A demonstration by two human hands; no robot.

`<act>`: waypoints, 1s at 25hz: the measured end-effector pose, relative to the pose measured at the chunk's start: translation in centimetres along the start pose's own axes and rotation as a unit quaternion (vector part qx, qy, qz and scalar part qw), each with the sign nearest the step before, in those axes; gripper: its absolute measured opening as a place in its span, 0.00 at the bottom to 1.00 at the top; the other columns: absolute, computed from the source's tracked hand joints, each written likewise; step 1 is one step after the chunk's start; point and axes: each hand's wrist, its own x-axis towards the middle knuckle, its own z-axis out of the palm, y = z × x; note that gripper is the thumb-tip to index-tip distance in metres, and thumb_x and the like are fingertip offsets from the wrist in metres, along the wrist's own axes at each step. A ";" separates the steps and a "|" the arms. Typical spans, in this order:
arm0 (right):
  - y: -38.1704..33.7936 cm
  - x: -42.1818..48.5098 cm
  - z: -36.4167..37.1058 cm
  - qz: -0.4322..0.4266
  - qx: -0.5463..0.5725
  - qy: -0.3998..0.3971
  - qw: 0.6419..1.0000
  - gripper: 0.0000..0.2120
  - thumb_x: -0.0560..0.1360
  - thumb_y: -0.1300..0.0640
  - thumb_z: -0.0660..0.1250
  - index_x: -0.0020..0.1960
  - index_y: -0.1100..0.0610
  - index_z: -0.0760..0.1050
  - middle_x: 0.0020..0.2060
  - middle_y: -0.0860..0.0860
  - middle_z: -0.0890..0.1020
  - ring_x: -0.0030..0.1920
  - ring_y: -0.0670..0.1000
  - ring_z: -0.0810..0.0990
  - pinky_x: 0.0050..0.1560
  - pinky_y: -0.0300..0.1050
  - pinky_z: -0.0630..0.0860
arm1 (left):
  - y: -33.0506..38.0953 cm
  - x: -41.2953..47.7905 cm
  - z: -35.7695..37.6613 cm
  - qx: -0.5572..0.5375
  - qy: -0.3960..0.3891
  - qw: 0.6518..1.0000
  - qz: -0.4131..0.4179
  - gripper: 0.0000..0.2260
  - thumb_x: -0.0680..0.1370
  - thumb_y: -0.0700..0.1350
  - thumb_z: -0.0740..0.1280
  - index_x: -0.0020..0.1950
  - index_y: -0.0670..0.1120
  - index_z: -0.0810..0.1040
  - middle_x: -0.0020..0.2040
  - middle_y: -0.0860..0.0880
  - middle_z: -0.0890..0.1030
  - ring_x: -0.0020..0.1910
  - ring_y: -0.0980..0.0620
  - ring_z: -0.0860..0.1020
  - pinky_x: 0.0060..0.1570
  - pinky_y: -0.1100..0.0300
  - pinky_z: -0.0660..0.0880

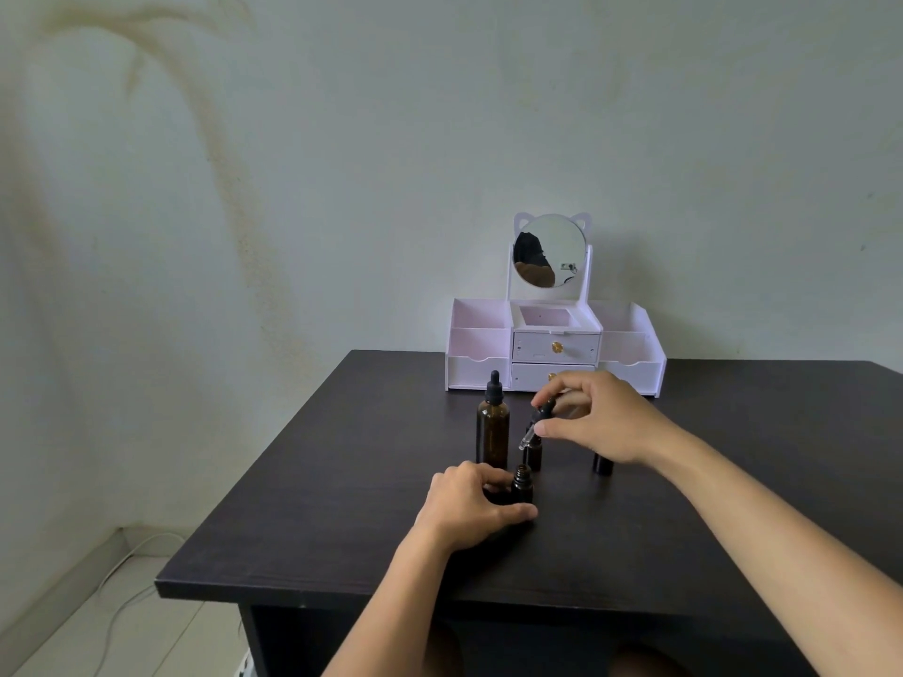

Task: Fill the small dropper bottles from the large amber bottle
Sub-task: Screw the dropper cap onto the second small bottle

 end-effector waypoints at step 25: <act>0.9 0.8 3.2 -0.024 -0.152 -0.107 0.982 0.09 0.70 0.48 0.78 0.47 0.49 0.83 0.39 0.44 0.86 0.45 0.42 0.82 0.49 0.44 0.78 | -0.5 0.5 0.5 -0.006 0.014 1.000 0.025 0.26 0.62 0.73 0.71 0.53 0.61 0.84 0.51 0.60 0.84 0.52 0.59 0.80 0.58 0.53 0.77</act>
